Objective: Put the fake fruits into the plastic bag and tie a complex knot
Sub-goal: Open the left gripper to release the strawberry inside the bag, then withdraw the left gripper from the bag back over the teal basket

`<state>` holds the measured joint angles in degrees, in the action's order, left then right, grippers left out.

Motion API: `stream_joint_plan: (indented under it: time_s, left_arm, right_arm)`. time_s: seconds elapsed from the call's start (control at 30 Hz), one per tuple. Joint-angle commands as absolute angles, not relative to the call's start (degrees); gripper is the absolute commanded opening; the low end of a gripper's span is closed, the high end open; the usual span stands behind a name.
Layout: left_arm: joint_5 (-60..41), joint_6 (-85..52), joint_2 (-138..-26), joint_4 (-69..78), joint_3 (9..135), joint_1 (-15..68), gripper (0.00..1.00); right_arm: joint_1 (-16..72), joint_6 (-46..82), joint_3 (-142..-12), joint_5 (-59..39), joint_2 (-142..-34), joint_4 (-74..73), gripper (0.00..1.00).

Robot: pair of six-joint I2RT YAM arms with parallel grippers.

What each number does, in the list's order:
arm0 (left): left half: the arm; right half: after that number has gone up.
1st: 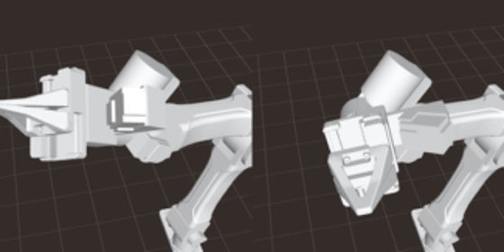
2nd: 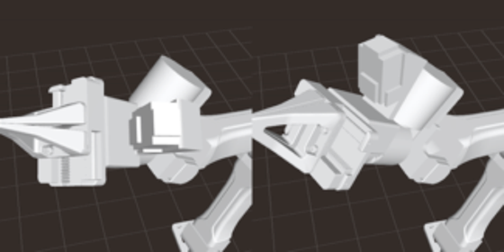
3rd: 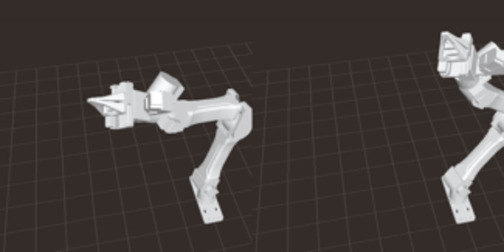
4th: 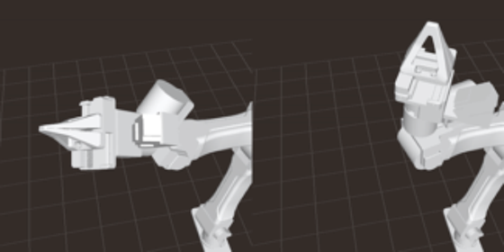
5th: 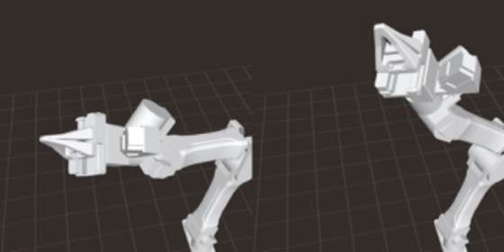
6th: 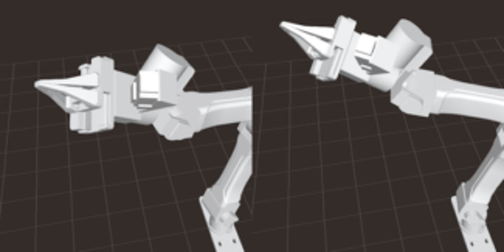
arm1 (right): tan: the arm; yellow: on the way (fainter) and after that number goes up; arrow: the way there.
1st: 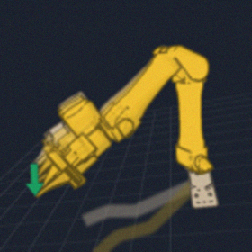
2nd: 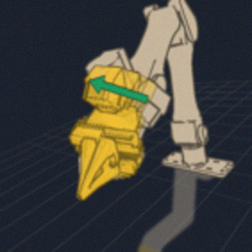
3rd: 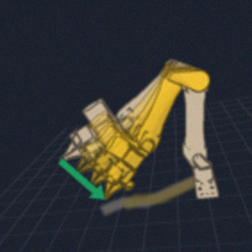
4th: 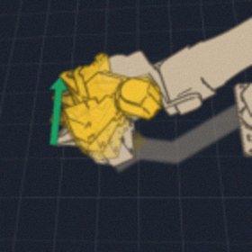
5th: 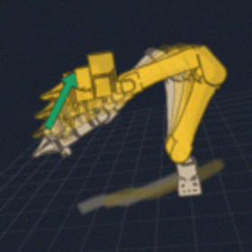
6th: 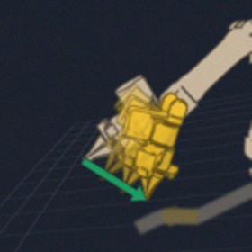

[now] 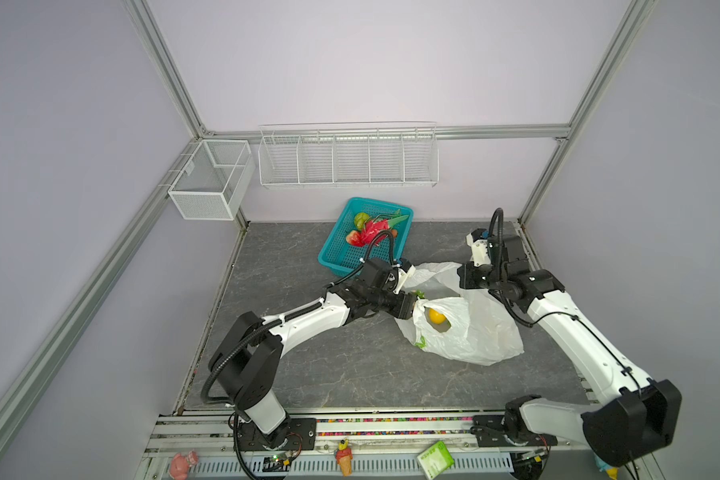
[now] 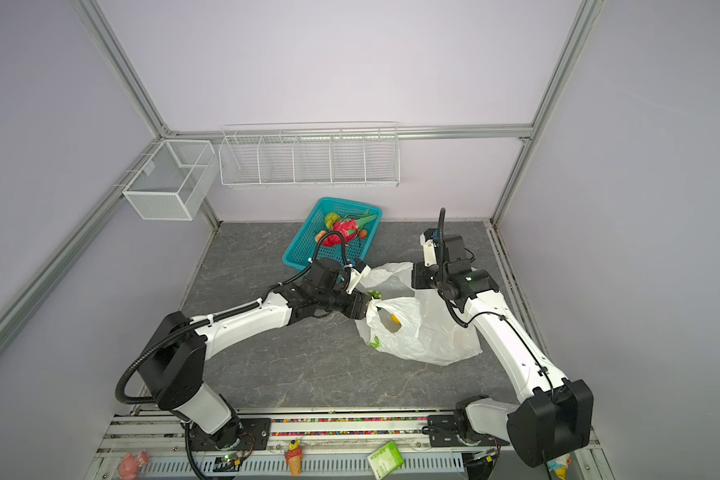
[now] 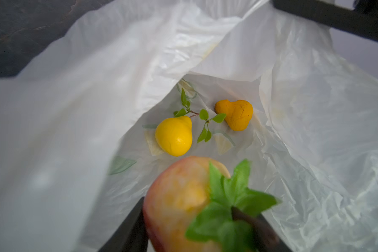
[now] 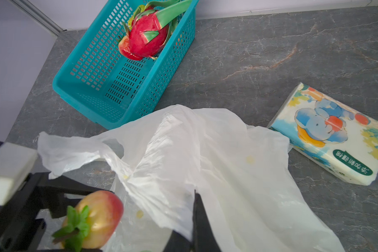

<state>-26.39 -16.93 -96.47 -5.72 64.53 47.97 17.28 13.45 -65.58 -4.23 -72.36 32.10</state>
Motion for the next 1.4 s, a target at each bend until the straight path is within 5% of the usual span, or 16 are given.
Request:
stream_joint_plan:
  time_s: [0.0,0.27,0.87,1.0,1.2,1.37]
  left_arm:
    - [-25.8,-19.4,-100.2,-0.4,66.4,50.3,0.4]
    - [-21.4,-24.9,-108.5,10.3,67.6,52.0,0.46]
    - [-22.4,-19.7,-105.3,3.5,66.3,51.8,0.82]
    - [-22.5,-18.2,-103.1,0.5,65.5,51.2,0.8]
    - [-23.2,-14.5,-97.1,-6.0,61.5,48.3,0.59]
    - [-21.9,-8.7,-91.1,-15.4,58.4,47.3,0.54]
  right_arm:
    - [17.3,14.2,-64.2,-6.4,-73.1,30.3,0.07]
    - [17.2,14.4,-63.5,-5.6,-72.8,30.7,0.06]
    - [17.1,13.1,-63.2,-2.5,-72.0,32.3,0.06]
    - [17.0,12.6,-63.3,-1.4,-71.5,32.8,0.06]
    - [16.8,11.8,-63.2,0.2,-71.0,33.4,0.06]
    - [16.7,11.8,-63.3,0.0,-71.6,33.3,0.06]
